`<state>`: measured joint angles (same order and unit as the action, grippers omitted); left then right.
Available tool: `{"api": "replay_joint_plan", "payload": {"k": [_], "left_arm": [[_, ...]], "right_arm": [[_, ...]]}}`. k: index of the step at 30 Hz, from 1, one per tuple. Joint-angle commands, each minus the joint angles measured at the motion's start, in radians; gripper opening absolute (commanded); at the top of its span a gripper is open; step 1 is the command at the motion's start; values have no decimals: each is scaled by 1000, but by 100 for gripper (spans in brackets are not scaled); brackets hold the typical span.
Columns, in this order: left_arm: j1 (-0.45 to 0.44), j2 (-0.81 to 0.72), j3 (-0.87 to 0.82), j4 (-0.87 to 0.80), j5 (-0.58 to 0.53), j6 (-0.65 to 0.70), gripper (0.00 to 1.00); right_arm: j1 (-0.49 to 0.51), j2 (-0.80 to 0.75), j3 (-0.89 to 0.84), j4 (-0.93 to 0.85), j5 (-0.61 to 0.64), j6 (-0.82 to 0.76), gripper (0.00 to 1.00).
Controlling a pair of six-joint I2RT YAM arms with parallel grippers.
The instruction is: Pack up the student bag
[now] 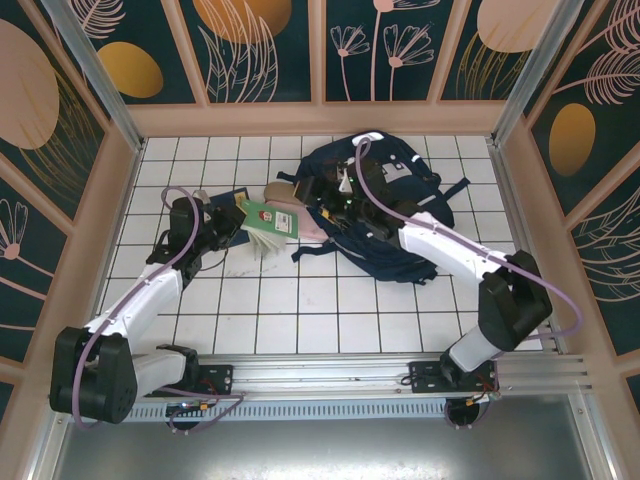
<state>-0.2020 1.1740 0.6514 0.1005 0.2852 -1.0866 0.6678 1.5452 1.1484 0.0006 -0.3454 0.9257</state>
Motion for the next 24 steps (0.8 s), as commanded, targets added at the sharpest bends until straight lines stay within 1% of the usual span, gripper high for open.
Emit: {"api": "replay_joint_plan", "payload": {"k": [1,3,6,9,12,17,20,24], "left_arm": [[1,-32,15,73,58,-65,0],[1,-40,-14,133,87,-135,0],[1,-52,-50,244,137,-242,0],[1,-79,-73,311,147,-326,0],[2,-109,-79,352,147,-386,0],[1,-153,-73,388,129,-459,0],[2,-170,-72,405,117,-501,0],[-3,-172,-81,471,118,-572,0]], "right_arm": [[-12,-1,-88,105,-90,67,99],[-11,26,-119,185,-147,138,99],[-11,49,-170,323,-191,240,99],[-7,82,-216,475,-228,345,99],[7,113,-252,622,-230,423,99],[31,178,-264,807,-241,510,99],[47,200,-277,904,-217,553,99],[69,259,-269,1044,-219,620,99]]}}
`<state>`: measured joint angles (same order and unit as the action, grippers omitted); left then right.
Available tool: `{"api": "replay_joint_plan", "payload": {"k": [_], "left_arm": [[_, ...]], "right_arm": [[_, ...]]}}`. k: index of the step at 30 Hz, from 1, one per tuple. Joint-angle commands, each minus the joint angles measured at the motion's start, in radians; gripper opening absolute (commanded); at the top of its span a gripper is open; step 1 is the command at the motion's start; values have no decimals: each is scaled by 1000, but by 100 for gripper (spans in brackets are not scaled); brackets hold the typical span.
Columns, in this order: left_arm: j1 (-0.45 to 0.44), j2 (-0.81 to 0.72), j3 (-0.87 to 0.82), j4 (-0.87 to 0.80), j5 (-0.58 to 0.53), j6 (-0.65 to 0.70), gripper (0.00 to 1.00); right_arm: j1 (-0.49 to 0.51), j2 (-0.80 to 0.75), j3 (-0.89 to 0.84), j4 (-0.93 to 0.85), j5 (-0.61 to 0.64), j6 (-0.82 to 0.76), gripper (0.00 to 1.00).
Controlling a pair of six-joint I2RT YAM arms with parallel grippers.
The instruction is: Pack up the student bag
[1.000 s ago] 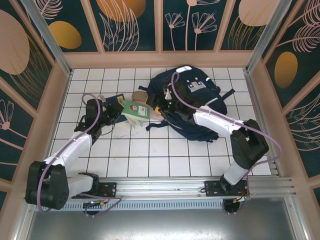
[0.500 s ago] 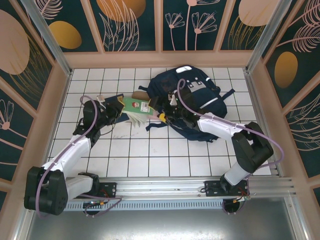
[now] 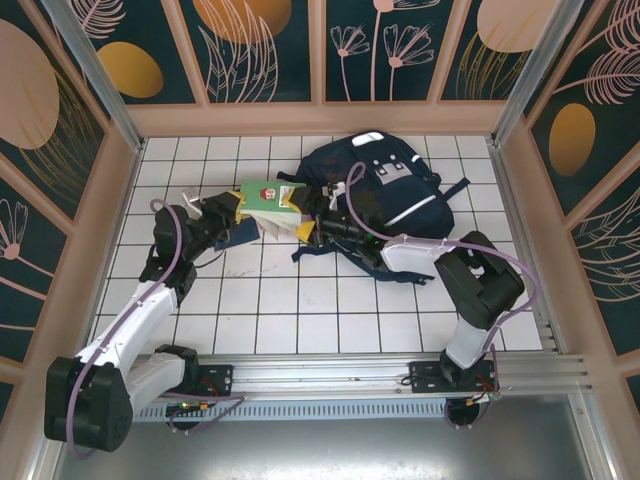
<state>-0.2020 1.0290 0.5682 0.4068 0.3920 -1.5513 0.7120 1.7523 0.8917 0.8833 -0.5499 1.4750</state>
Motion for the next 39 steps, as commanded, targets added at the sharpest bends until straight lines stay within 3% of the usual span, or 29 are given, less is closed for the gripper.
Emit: {"api": "replay_joint_plan", "payload": {"k": [1,16,21,26,29,31,33,35,39], "left_arm": [[-5,-29,2,178,10,-119,0],[-33,-47,42,196,-23,-161,0],[-35,-50,58,146,-37,-118,0],[-35,-38,74,16,-60,-2,0],[-35,-16,162,-267,-137,222,0],[-35,10,223,-450,-224,365,21],[-23,46,235,-530,-271,467,47],[4,93,249,-645,-336,526,56],[93,154,184,-680,-340,582,62]], "right_arm": [[30,72,-7,194,-16,89,99],[76,227,51,262,-19,146,99],[72,210,27,250,-5,123,99],[50,104,-19,39,79,-9,99],[25,44,-15,-178,115,-132,98],[21,5,38,-389,176,-277,98],[23,-6,112,-578,235,-427,96],[23,2,166,-676,254,-518,96],[25,75,285,-748,188,-691,93]]}}
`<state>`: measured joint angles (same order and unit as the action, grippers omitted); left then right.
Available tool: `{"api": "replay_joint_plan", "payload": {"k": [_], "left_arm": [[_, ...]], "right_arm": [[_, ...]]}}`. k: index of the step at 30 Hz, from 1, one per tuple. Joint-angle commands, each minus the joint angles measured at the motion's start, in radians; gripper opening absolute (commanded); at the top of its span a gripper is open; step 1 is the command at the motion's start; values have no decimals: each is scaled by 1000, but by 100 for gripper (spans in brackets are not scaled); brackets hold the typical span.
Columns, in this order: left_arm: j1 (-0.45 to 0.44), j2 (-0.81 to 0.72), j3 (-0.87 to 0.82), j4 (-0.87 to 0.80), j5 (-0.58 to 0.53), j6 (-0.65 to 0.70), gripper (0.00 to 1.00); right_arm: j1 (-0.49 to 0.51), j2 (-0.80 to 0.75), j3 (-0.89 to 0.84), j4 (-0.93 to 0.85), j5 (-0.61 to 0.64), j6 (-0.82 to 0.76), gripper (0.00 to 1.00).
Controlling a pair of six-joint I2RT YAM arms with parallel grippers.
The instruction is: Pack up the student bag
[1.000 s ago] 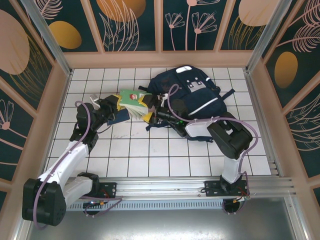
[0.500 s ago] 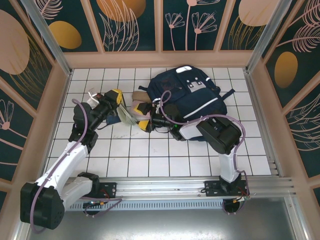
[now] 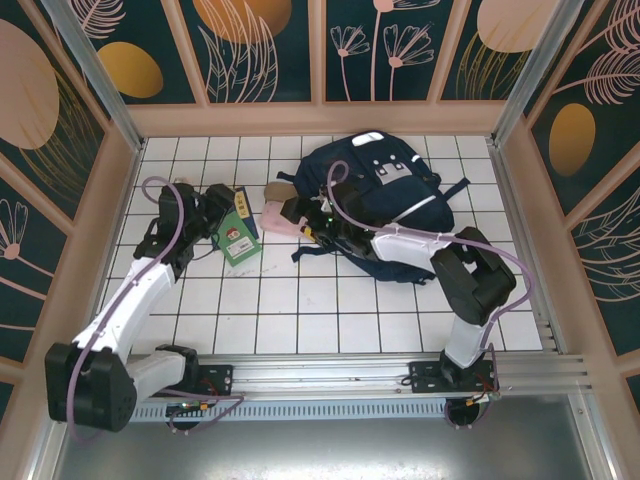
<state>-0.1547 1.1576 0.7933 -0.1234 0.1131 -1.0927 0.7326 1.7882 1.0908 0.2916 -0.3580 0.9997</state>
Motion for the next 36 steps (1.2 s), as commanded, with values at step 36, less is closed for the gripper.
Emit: {"api": "replay_joint_plan", "payload": {"k": [36], "left_arm": [[124,289,-353,373,97,-46,39]], "right_arm": [[130,646,753,-607,-65,-481,66]]}}
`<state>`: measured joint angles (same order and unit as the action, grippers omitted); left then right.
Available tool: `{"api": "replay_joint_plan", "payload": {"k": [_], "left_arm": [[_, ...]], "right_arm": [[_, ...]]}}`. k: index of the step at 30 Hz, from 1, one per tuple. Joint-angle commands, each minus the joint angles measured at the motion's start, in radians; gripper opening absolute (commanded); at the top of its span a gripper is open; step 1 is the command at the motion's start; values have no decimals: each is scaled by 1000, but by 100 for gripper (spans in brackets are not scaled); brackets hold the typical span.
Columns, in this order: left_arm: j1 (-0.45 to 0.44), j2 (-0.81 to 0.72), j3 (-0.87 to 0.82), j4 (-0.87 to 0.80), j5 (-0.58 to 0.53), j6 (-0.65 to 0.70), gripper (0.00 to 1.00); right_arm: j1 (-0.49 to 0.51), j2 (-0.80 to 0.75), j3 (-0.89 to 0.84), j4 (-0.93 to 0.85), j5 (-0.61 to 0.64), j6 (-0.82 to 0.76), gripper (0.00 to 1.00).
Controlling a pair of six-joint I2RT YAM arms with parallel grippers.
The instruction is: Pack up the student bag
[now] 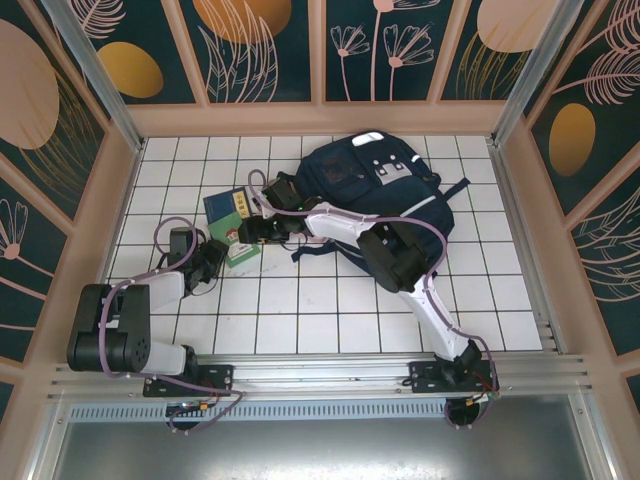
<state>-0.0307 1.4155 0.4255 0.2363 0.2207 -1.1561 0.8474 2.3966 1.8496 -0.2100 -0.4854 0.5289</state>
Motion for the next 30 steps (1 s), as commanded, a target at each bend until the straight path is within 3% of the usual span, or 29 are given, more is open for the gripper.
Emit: {"api": "replay_joint_plan", "payload": {"k": [1,6,9,12,17,21,24,26,28,30], "left_arm": [[-1,32,13,14,-12,19,39],[-13,67,4,69,36,2,29],[-33,88,9,89,69,-6,20],[-50,79,16,74,69,2,14],[-57,53,12,57,65,11,9],[-70,52,21,38,65,22,8],[-80,49,25,17,71,33,8],[-81,32,23,-3,67,39,10],[-81,-3,36,-65,40,61,21],[-80,-51,67,-160,-8,93,36]], "right_arm": [[19,38,-9,-110,69,-13,66],[28,72,3,-48,-101,17,66],[26,74,-18,67,-244,86,66],[15,33,-84,187,-309,153,63],[-23,-61,-232,371,-349,271,44],[-28,-73,-251,395,-355,292,30],[-22,-67,-245,375,-344,281,21],[-22,-65,-246,351,-320,267,11],[-30,-77,-265,342,-289,257,2],[-41,-102,-296,346,-271,253,0]]}}
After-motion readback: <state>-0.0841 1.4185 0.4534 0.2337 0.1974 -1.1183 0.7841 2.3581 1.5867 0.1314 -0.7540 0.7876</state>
